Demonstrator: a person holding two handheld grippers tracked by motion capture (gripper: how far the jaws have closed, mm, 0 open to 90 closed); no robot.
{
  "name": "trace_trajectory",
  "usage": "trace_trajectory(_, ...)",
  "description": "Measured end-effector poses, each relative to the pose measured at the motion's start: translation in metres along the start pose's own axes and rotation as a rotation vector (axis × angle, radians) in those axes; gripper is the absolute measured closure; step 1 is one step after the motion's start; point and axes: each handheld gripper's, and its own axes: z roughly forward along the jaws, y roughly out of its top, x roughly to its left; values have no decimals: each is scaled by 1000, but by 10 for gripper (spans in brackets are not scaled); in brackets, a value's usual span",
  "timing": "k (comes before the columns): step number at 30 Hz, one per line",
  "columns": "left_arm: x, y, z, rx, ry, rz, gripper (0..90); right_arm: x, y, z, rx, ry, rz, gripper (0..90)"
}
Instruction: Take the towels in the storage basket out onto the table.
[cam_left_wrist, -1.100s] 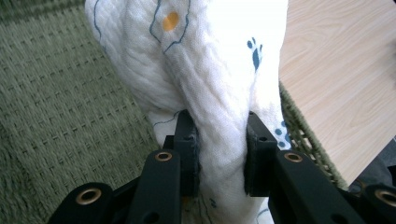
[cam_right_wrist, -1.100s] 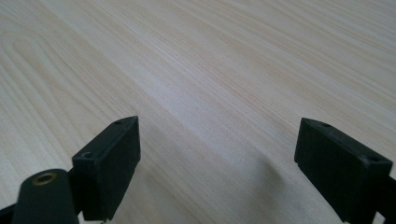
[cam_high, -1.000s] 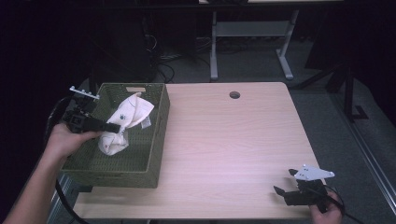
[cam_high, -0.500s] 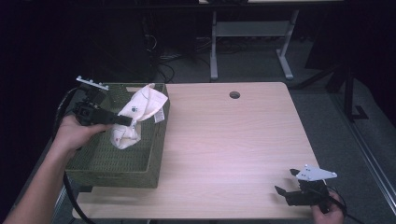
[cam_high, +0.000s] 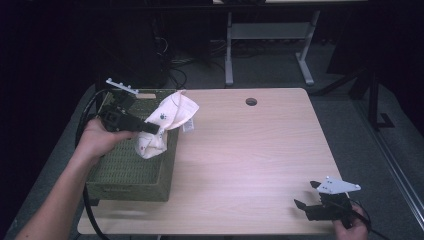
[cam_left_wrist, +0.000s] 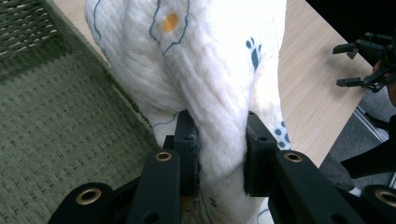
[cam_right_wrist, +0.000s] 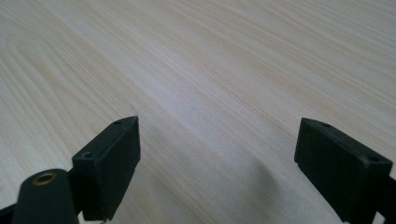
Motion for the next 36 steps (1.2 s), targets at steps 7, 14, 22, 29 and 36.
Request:
trace_trajectory(7, -8, 11, 15, 32, 10, 22, 712, 0, 0, 0, 4, 2, 2, 140)
trace_trajectory(14, -18, 24, 28, 46, 0, 44, 711, 1, 1, 0, 0, 4, -1, 140)
trace_trajectory(22, -29, 36, 42, 59, -14, 62, 711, 0, 1, -1, -3, 6, 0, 140)
trace_trajectory(29, -38, 46, 53, 71, -23, 79, 710, 0, 0, -1, -5, 8, 3, 140)
trace_trajectory(36, -46, 55, 68, 90, -32, 99, 708, 0, 0, -1, -9, 11, -1, 140)
